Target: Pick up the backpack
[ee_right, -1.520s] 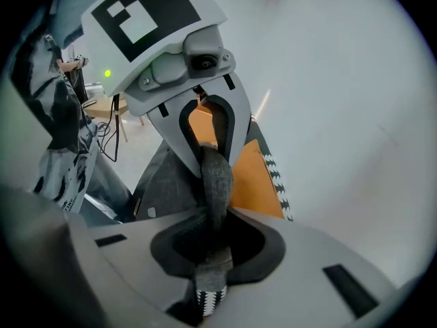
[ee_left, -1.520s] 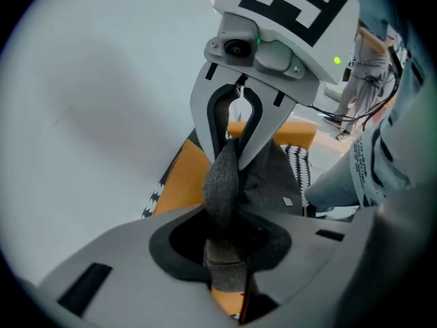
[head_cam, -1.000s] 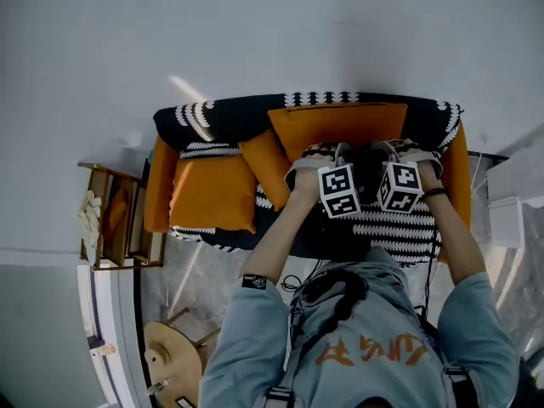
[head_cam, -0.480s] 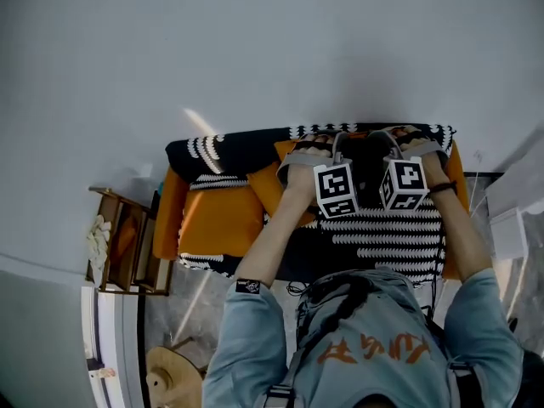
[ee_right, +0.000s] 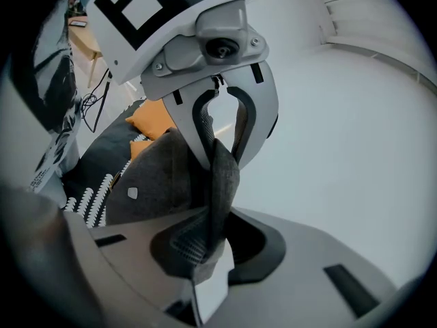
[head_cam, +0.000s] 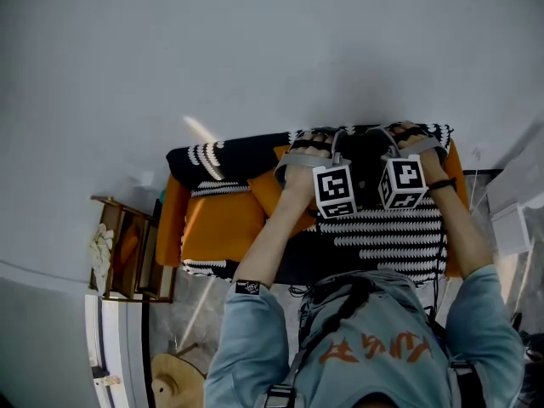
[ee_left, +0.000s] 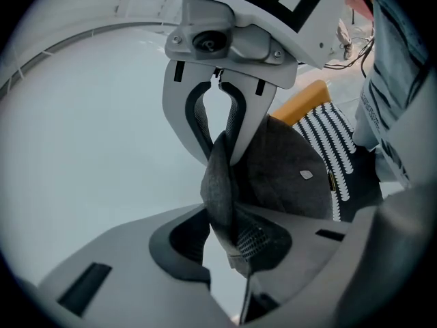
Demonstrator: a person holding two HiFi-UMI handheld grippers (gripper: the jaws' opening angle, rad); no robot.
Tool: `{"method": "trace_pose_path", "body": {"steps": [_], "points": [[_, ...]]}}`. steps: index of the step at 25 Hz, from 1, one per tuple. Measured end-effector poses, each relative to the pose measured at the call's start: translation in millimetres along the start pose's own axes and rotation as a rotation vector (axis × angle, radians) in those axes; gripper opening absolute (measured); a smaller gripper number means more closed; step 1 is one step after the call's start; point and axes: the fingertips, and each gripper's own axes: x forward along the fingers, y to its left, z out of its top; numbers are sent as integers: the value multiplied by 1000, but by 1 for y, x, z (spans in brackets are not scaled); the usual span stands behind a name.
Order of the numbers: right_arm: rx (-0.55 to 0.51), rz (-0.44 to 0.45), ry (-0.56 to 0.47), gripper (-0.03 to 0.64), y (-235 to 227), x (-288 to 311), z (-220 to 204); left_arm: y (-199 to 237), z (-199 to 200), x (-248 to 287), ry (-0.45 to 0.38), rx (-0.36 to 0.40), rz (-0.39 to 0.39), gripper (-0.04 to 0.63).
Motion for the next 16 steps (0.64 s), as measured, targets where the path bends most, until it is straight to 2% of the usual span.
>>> {"method": "trace_pose_path", "body": {"steps": [16], "points": [[3,55,11,64,27,16,-3,-27,-6,14,-6,-6,-69,93]]}}
